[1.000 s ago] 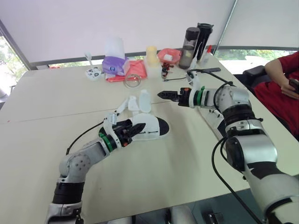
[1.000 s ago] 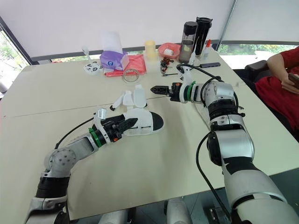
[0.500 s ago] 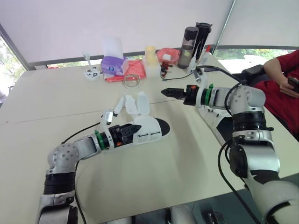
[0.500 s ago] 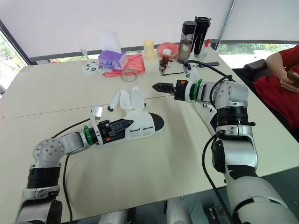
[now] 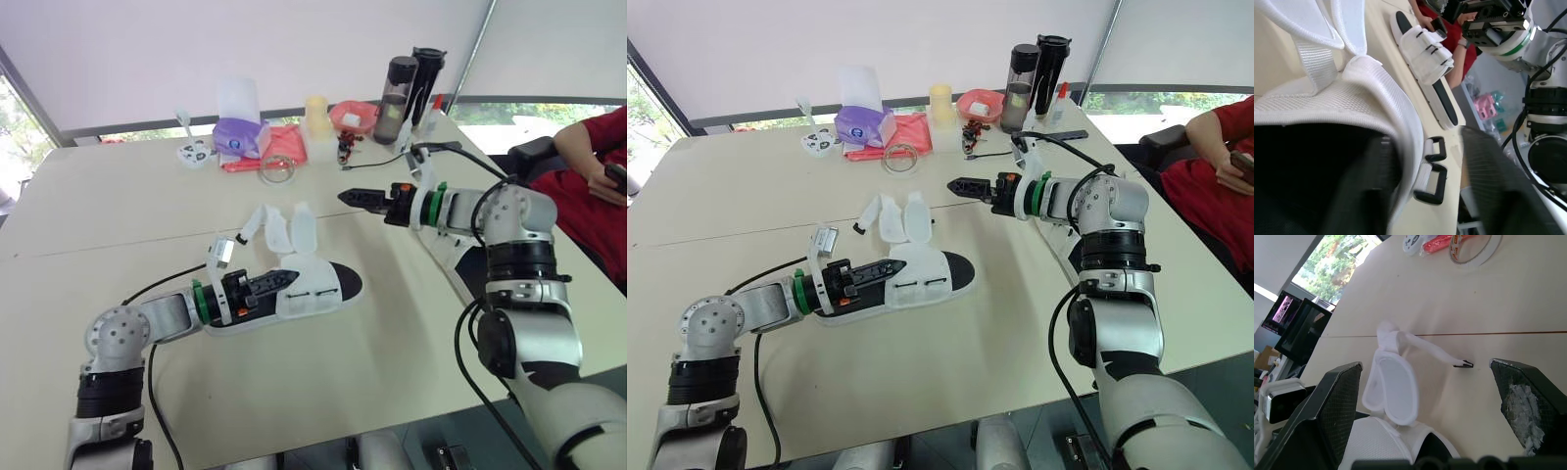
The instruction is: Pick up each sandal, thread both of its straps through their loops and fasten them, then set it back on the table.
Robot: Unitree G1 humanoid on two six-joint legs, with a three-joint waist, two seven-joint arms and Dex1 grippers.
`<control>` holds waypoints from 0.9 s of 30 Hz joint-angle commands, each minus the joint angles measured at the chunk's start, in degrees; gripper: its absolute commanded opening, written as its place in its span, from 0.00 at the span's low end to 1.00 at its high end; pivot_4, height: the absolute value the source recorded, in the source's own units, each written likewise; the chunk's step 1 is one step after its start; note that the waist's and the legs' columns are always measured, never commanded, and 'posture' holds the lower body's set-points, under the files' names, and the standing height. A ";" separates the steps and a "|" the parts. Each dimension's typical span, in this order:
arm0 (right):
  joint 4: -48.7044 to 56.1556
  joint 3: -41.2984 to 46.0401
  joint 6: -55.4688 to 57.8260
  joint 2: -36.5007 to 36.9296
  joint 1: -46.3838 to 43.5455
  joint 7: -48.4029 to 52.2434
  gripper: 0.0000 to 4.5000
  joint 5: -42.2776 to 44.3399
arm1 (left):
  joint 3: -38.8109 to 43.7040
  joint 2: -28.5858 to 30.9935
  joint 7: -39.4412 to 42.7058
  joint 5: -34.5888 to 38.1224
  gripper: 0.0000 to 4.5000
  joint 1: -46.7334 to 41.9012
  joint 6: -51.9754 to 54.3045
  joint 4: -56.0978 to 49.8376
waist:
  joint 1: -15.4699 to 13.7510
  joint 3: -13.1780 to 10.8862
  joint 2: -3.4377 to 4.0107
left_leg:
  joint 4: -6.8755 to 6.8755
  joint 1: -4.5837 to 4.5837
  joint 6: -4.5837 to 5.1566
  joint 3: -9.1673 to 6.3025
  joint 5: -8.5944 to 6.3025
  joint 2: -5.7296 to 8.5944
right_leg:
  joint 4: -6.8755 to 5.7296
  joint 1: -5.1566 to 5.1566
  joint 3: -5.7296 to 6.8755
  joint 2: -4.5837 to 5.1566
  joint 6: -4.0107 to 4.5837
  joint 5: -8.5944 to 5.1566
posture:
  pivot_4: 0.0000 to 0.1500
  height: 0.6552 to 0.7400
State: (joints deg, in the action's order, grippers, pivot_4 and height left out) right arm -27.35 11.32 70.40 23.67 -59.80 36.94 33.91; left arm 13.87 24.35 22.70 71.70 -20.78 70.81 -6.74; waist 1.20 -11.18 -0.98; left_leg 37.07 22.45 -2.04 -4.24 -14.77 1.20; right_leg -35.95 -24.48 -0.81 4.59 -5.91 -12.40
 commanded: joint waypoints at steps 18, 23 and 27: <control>-29.11 1.33 -7.84 -4.31 -13.41 3.43 1.00 -2.86 | 0.33 6.08 11.11 -6.47 0.99 7.62 -9.76 -8.19 | 1.30 -0.02 0.01 | -0.23 0.06 0.00 0.03 0.00 -0.01 | 0.37 -0.01 -0.01 0.00 0.12 -0.06 | 1.00 1.00; -29.90 0.18 -8.93 -5.58 -14.33 5.60 1.00 -4.43 | 1.06 5.48 11.92 -6.83 0.99 11.38 -12.63 -11.43 | 1.31 -0.02 0.02 | -0.24 0.09 -0.01 0.08 0.00 -0.01 | 0.46 0.00 -0.04 0.02 -0.02 0.03 | 1.00 1.00; -24.15 -3.90 -10.41 -4.40 -12.85 8.77 1.00 -6.96 | 1.34 8.33 13.79 -11.30 0.99 15.08 -16.25 -13.20 | 1.33 -0.04 0.04 | -0.24 0.08 -0.01 0.08 -0.01 -0.01 | 0.46 0.00 -0.04 0.02 0.08 -0.03 | 1.00 1.00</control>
State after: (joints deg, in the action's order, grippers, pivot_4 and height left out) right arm -56.68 8.95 61.11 18.10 -71.91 43.60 27.80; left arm 14.16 31.68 35.14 61.94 -6.59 56.79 -17.82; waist 2.53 -11.22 -0.94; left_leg 36.83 22.53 -2.05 -4.16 -14.77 1.19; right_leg -35.47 -24.48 -0.85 4.61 -5.78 -12.46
